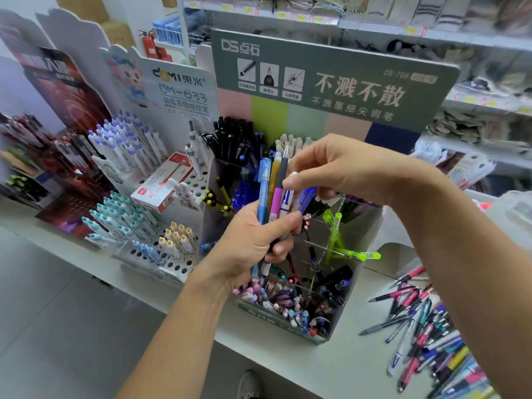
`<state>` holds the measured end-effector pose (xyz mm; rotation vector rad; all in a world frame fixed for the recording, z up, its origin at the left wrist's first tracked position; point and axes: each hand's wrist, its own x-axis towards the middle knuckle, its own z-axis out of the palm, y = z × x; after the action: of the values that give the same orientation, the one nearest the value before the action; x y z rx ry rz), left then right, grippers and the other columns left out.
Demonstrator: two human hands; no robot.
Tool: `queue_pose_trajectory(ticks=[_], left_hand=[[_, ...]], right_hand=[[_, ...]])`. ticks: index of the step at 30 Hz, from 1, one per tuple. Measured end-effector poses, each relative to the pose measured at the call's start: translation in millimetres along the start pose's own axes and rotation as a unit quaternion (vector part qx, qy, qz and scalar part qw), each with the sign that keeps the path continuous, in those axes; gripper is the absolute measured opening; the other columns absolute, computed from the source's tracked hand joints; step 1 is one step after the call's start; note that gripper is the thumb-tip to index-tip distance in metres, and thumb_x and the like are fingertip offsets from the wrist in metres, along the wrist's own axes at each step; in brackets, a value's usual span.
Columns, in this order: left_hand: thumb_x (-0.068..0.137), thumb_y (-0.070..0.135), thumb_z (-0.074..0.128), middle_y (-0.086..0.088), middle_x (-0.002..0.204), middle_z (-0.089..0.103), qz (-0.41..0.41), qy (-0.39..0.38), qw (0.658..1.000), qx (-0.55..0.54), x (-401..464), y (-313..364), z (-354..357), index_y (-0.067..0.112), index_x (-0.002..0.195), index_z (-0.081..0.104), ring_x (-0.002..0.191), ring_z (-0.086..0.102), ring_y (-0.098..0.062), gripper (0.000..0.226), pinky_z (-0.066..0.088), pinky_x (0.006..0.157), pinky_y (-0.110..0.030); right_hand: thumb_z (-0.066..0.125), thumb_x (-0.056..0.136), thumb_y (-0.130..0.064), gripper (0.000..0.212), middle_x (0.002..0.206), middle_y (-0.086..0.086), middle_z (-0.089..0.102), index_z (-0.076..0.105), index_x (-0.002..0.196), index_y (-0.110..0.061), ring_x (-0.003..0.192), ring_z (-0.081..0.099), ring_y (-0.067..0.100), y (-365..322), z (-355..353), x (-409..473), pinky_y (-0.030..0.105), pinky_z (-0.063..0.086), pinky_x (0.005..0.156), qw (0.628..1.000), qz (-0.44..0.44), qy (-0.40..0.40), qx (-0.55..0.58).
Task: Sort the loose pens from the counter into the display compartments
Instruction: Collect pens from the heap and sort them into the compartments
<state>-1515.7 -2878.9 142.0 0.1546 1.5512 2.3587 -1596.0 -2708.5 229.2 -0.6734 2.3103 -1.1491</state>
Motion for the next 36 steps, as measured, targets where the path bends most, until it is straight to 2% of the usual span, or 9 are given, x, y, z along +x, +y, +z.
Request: queue_pose_trajectory(ticks=[3, 7, 13, 17, 19, 23, 28, 33, 36], left_hand=[[0.079, 0.018, 0.072, -0.001, 0.062, 0.047, 0.004, 0.014, 0.998, 0.053, 7.3, 1.0, 6.9, 0.006, 0.091, 0.047, 0.042, 0.035, -0.01, 0.03, 0.026, 0.04, -0.019], [0.079, 0.023, 0.072, 0.003, 0.055, 0.039, 0.022, 0.042, 0.993, 0.109, 8.2, -2.4, 4.5, 0.009, 0.09, 0.053, 0.043, 0.032, -0.011, 0.025, 0.024, 0.041, -0.023], [0.097, 0.021, 0.066, 0.005, 0.059, 0.037, 0.061, 0.236, 0.965, 0.091, 19.1, -2.3, -23.8, 0.012, 0.1, 0.063, 0.042, 0.029, -0.009, 0.01, 0.026, 0.037, -0.02], [0.099, 0.017, 0.065, 0.007, 0.055, 0.036, 0.075, 0.259, 0.958, 0.099, 42.4, 4.4, -30.7, 0.017, 0.108, 0.066, 0.04, 0.026, -0.009, 0.01, 0.025, 0.037, -0.021], [0.098, 0.016, 0.065, 0.005, 0.056, 0.034, 0.068, 0.234, 0.963, 0.119, 52.5, 7.1, -27.2, 0.016, 0.097, 0.059, 0.039, 0.024, -0.009, 0.006, 0.024, 0.036, -0.02], [0.095, 0.015, 0.069, 0.005, 0.058, 0.033, 0.075, 0.227, 0.959, 0.152, 66.8, 7.1, -27.6, 0.019, 0.082, 0.043, 0.041, 0.027, -0.009, 0.03, 0.027, 0.039, -0.022], [0.082, 0.026, 0.084, 0.005, 0.084, 0.062, 0.122, 0.294, 0.911, 0.262, 74.2, 2.5, -25.8, 0.026, 0.104, 0.064, 0.076, 0.059, -0.013, 0.03, 0.053, 0.073, -0.026], [0.078, 0.027, 0.087, 0.002, 0.088, 0.067, 0.175, 0.325, 0.892, 0.261, 75.1, -2.1, -23.1, 0.028, 0.097, 0.063, 0.08, 0.062, -0.011, 0.031, 0.052, 0.076, -0.019], [0.074, 0.025, 0.09, 0.003, 0.097, 0.074, 0.17, 0.317, 0.905, 0.227, 79.3, -2.1, -28.7, 0.037, 0.1, 0.063, 0.092, 0.07, -0.013, 0.039, 0.057, 0.088, -0.029]], right_hand=[[0.076, 0.087, -0.024, 0.016, 0.069, 0.006, 0.064, 0.077, 0.08, -0.009, 0.062, 0.047, 0.016, 2.7, -5.5, -6.5, 0.026, 0.041, 0.059, 0.998, -0.015, 0.064, -0.01], [0.078, 0.085, -0.017, 0.011, 0.083, -0.001, 0.078, 0.079, 0.095, -0.014, 0.075, 0.072, 0.012, -4.6, -18.8, -14.7, 0.024, 0.059, 0.074, 0.975, -0.083, 0.202, -0.045], [0.072, 0.093, -0.015, 0.015, 0.089, 0.002, 0.073, 0.075, 0.106, -0.008, 0.074, 0.071, 0.011, -29.3, -52.8, -6.5, 0.024, 0.06, 0.074, 0.892, -0.195, 0.374, -0.159], [0.071, 0.094, -0.015, 0.016, 0.095, -0.003, 0.072, 0.076, 0.108, -0.01, 0.076, 0.066, 0.005, -36.4, -45.2, 25.5, 0.009, 0.052, 0.077, 0.879, -0.182, 0.344, -0.277], [0.071, 0.094, -0.016, 0.017, 0.094, -0.004, 0.071, 0.076, 0.109, -0.01, 0.074, 0.064, 0.0, -45.6, -48.2, 29.8, 0.006, 0.05, 0.074, 0.877, -0.186, 0.332, -0.295], [0.07, 0.095, -0.02, 0.018, 0.096, -0.007, 0.067, 0.075, 0.109, -0.012, 0.075, 0.062, -0.002, -61.7, -58.8, 27.0, 0.003, 0.047, 0.074, 0.868, -0.187, 0.319, -0.331], [0.075, 0.09, -0.013, 0.012, 0.081, -0.002, 0.072, 0.075, 0.102, -0.01, 0.066, 0.069, 0.003, -51.7, -47.8, 46.7, 0.019, 0.058, 0.073, 0.905, -0.111, 0.265, -0.313], [0.083, 0.082, -0.016, 0.012, 0.071, 0.003, 0.073, 0.075, 0.083, -0.008, 0.059, 0.072, 0.011, -52.9, -37.9, 70.8, 0.019, 0.06, 0.062, 0.918, -0.023, 0.219, -0.33], [0.084, 0.081, -0.019, 0.017, 0.079, 0.005, 0.072, 0.077, 0.091, -0.007, 0.077, 0.073, 0.022, -41.7, -21.8, 80.0, 0.036, 0.061, 0.08, 0.904, 0.024, 0.169, -0.392]])
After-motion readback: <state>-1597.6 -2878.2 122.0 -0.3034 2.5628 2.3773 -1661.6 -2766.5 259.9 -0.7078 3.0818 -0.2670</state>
